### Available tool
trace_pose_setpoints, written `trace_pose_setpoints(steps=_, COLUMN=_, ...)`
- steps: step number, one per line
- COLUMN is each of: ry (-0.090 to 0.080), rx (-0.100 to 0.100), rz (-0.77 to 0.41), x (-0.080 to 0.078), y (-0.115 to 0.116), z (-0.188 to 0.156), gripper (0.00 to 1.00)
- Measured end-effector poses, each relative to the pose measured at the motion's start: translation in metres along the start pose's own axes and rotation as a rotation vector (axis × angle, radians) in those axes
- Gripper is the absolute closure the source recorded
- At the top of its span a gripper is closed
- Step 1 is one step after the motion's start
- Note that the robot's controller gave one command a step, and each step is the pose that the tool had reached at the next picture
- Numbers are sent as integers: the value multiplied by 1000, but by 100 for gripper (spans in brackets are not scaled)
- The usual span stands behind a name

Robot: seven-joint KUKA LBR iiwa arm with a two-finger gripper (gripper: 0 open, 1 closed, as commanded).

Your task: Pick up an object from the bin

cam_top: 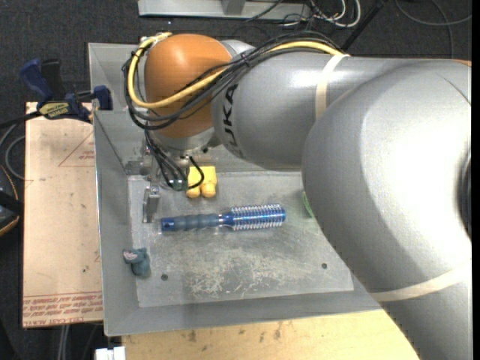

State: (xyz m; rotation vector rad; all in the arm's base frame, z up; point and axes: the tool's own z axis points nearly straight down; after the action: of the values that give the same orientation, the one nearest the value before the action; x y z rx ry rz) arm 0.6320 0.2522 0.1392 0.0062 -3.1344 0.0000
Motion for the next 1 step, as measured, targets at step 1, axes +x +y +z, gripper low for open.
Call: trace_pose_setpoints(steps=1, ry=-9, rx=-2, rz=-177, x=88, y=-27, z=61, gripper=0)
